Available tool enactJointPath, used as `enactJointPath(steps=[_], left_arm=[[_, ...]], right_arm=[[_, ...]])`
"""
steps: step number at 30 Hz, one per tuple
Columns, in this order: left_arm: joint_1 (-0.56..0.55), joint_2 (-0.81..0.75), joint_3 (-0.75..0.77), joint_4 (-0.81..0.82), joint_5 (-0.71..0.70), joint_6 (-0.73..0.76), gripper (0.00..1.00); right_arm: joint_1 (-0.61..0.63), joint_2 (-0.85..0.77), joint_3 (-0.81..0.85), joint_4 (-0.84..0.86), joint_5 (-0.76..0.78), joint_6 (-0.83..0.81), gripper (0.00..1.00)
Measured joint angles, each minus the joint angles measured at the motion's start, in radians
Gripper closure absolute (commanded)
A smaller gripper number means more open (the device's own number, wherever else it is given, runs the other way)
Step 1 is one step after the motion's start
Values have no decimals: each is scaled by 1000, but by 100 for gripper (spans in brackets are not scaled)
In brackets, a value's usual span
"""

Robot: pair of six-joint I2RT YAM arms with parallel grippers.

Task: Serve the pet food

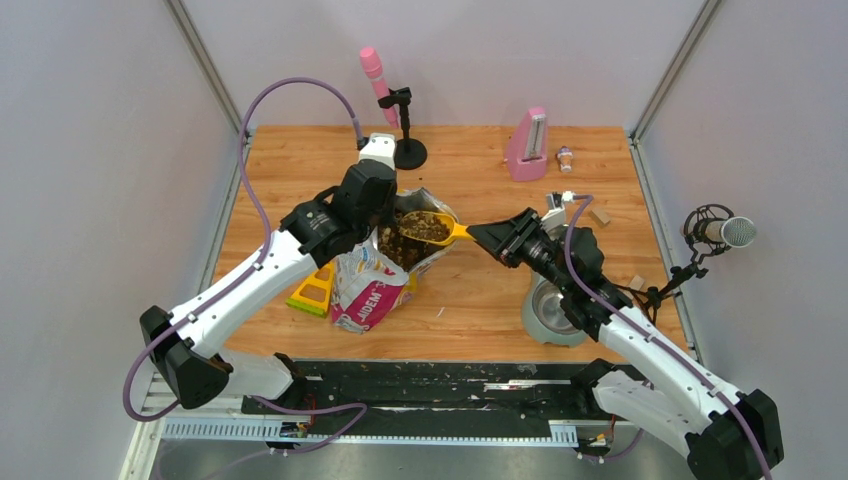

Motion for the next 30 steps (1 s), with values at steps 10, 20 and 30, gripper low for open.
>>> enactJointPath(steps=[10, 20, 30], left_arm=[[0, -17, -23, 19, -6, -1, 100], [-2, -40, -53, 45, -22, -19, 100], [-2, -59, -76, 58, -42, -40, 100]], right_arm=[[-23, -50, -50, 22, 19, 127, 100], [-58, -108, -133, 92, -26, 210, 100], [-73, -129, -152, 120, -73, 226, 100]])
